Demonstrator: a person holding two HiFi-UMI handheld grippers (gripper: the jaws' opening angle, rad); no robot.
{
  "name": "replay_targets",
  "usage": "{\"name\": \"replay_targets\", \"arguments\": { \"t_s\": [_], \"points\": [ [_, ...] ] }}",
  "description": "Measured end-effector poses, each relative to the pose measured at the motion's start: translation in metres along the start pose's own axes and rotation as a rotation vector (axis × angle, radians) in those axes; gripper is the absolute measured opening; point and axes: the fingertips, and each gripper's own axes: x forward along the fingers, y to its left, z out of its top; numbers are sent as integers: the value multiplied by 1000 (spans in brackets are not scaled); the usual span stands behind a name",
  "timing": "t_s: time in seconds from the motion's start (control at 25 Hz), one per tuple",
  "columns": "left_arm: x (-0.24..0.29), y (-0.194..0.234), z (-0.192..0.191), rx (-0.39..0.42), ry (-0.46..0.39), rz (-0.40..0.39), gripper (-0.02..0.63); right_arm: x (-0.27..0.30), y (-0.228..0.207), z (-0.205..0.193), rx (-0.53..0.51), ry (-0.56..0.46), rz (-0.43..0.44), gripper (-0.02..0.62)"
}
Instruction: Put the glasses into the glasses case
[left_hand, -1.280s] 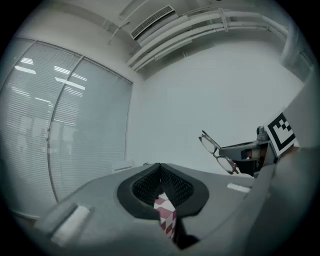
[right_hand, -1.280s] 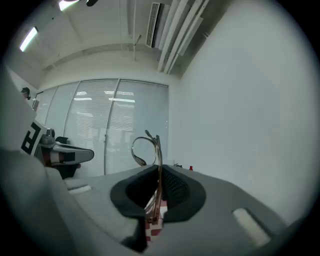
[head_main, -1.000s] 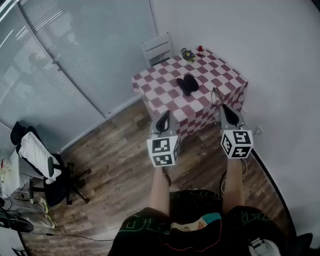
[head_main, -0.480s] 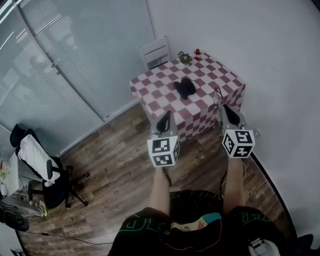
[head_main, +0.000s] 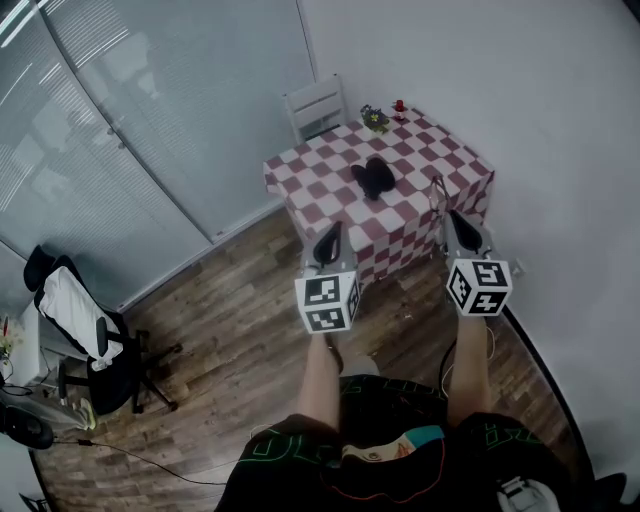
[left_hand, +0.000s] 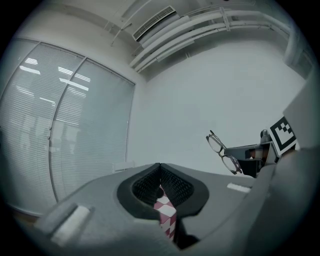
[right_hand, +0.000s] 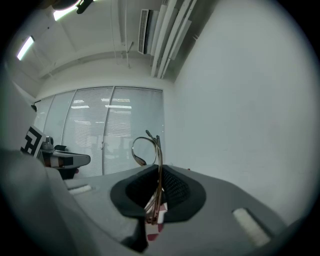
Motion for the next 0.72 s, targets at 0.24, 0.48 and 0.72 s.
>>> {"name": "replay_targets", "arguments": {
  "t_s": [0.24,0.48,0.72],
  "points": [
    [-2,3,3,14,7,8,9,-1,-3,-1,21,-6,-4,26],
    [-2,-5,24,54,-34,-5,9,-5,-13,2,48,-28,-21,26],
    [9,0,17,42,-34,-19,9,0,-26,-1,69,-32,-45,26]
  ]
}}
